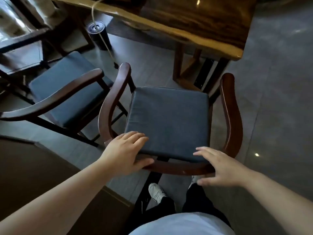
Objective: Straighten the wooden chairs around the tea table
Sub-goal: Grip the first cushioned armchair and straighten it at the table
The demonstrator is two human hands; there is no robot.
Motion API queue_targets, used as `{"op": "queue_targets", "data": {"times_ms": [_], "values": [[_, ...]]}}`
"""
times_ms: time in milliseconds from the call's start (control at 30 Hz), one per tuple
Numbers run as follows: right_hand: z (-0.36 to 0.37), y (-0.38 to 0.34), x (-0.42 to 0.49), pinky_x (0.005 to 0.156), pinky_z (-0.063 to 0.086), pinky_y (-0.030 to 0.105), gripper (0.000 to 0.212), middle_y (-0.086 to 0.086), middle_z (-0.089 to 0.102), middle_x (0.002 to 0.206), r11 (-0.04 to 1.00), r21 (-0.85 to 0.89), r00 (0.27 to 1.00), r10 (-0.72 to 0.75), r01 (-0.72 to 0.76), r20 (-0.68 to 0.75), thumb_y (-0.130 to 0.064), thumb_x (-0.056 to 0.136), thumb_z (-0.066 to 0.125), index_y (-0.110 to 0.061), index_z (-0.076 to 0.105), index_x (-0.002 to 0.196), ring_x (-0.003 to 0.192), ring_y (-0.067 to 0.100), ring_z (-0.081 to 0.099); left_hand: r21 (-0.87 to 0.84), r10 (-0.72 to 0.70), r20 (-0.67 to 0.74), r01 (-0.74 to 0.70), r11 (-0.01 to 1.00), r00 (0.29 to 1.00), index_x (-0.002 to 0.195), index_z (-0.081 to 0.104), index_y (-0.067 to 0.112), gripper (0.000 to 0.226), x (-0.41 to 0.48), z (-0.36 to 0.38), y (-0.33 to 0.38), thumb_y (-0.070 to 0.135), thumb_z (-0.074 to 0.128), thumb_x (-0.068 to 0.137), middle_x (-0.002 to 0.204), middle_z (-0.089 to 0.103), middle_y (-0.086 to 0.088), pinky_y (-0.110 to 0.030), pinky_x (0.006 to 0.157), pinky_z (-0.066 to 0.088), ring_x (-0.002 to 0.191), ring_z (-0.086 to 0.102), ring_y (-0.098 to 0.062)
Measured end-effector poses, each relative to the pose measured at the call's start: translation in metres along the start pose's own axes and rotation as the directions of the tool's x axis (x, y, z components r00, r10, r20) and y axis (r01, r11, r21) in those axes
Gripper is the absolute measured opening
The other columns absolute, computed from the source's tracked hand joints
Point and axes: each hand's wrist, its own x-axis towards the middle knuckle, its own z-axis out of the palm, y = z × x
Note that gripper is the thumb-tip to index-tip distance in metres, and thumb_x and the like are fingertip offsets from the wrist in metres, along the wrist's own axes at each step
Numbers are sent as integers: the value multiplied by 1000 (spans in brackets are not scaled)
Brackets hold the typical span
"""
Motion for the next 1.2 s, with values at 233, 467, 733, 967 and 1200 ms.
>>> {"op": "queue_targets", "data": {"times_ms": [233,467,733,967,1200], "values": [[28,3,14,100,40,30,53,-11,62,126,992,-120,998,44,-49,-46,-33,74,67,-28,59,126,116,14,56,23,184,206,-193,981,961,124,53,22,58,-4,40,-13,59,55,79,119,64,1,-39,86,55,111,59,-23],[37,10,15,73,59,37,51,-6,75,96,972,-235,985,-9,-33,-172,-21,54,85,-23,74,103,85,20,71,-29,272,270,-275,961,923,109,55,23,20,5,46,-25,29,56,90,90,67,5,-32,64,45,82,63,-22],[45,-25,44,72,55,35,30,-8,75,92,981,-163,954,50,-102,-296,-32,69,73,-27,73,99,84,21,70,28,216,374,-244,969,902,114,52,28,23,13,27,-69,28,52,92,102,65,9,-36,77,51,91,61,-16],[41,-59,95,78,49,35,36,-9,71,104,985,-115,960,97,-131,-263,-51,80,66,-32,65,111,100,20,63,197,62,397,-151,969,916,119,52,37,27,34,-2,-117,36,49,92,109,65,14,-37,79,51,98,60,-13],[24,-56,111,94,45,39,47,-2,62,127,997,-24,996,70,-72,-61,-41,87,63,-24,53,130,117,21,55,210,-58,323,-12,978,945,108,59,34,24,42,-7,-125,25,56,86,98,65,13,-31,83,45,99,58,-14]]}}
